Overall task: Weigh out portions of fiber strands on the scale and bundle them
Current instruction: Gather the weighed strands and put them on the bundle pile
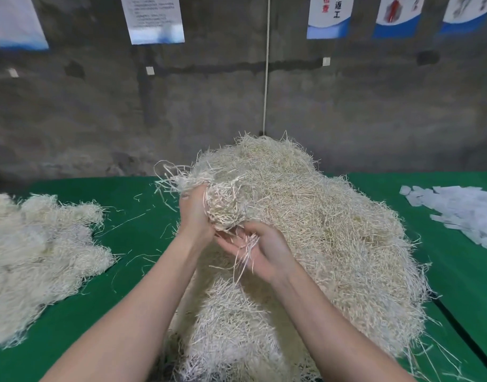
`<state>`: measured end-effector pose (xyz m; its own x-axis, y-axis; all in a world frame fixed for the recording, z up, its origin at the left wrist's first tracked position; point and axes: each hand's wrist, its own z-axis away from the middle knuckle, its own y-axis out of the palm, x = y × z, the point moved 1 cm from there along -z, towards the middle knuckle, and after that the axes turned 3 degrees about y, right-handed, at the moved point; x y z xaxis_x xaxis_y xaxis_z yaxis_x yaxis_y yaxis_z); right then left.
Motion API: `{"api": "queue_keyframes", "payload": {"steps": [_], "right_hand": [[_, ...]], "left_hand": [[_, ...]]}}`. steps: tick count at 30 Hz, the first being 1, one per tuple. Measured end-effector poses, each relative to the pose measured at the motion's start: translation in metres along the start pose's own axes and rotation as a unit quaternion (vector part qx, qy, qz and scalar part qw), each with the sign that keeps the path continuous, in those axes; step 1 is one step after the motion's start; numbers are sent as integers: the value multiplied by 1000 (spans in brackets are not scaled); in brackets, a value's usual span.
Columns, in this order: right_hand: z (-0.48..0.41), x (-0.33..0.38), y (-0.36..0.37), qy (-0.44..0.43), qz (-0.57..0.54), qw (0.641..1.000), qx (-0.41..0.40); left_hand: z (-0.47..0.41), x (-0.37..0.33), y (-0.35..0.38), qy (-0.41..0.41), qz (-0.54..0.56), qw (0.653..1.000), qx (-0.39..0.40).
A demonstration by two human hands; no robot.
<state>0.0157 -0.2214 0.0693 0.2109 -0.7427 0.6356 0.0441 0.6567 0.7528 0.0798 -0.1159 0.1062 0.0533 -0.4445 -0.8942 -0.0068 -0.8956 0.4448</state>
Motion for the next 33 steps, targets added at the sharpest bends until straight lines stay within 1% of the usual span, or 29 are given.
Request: {"api": "queue_keyframes", "payload": {"steps": [1,2,3,4,5,6,7,8,9,11,12,13,15,16,18,19,20,21,22,23,24,25,26,27,28,29,30,32,33], "right_hand": [[1,1,3,10,5,1000,4],[0,2,3,15,84,996,-5],[-1,2,2,8,230,973,-23],[-3,3,-1,-6,392,919,-43],[-5,2,-5,-25,516,854,-57],[-7,2,-10,-41,580,811,-63],[-9,3,-14,-47,587,805,-71],[-11,4,-19,-47,553,827,-83],[-12,5,-22,-41,489,866,-101],[-15,3,-20,-30,318,939,-125],[-17,3,-16,-29,246,961,-127],[-17,4,-10,-33,199,971,-129],[-16,8,3,-51,195,971,-125],[-14,11,9,-64,227,965,-118],[-7,19,21,-90,311,941,-101],[-5,23,26,-101,342,930,-88],[-3,27,29,-113,365,922,-72],[-1,31,30,-122,387,912,-63],[0,34,29,-128,412,900,-65],[0,36,26,-133,435,887,-75],[0,38,20,-138,450,878,-88],[-1,37,12,-140,461,870,-99],[-3,34,2,-140,477,861,-109],[-4,29,-10,-136,506,844,-119],[-5,23,-25,-128,550,815,-130],[-6,16,-43,-116,595,782,-144],[-5,10,-62,-98,636,748,-159],[-1,1,-96,-55,698,688,-191],[1,0,-105,-46,709,673,-206]], "left_hand": [[1,3,-8,-1,-15,999,-39],[-1,4,-14,-6,-31,997,-68],[-3,2,-18,0,-39,995,-91],[-5,-2,-22,10,-37,994,-104],[-8,-8,-24,18,-27,993,-112],[-11,-13,-27,25,-27,992,-120],[-13,-16,-31,36,-45,990,-126],[-11,-19,-35,54,-81,989,-115],[-6,-19,-36,75,-129,985,-82],[3,-12,-35,107,-252,962,21],[8,-6,-33,99,-312,942,76],[12,1,-32,61,-358,923,123],[20,8,-33,-38,-392,896,207],[21,11,-35,-82,-372,893,241],[17,10,-38,-163,-305,898,271],[16,7,-37,-177,-312,891,278],[16,4,-36,-158,-369,870,286],[14,3,-35,-129,-442,839,289],[15,2,-32,-101,-478,825,284],[14,2,-31,-75,-471,838,264],[12,1,-31,-56,-419,875,235],[7,-1,-32,-64,-325,923,194],[3,-3,-34,-92,-211,960,160],[1,-6,-36,-114,-101,979,136],[-2,-9,-38,-119,-18,986,116],[-4,-11,-41,-115,36,988,96],[-6,-13,-45,-110,60,989,79],[-5,-14,-52,-111,67,990,58],[-3,-15,-57,-111,52,991,56]]}}
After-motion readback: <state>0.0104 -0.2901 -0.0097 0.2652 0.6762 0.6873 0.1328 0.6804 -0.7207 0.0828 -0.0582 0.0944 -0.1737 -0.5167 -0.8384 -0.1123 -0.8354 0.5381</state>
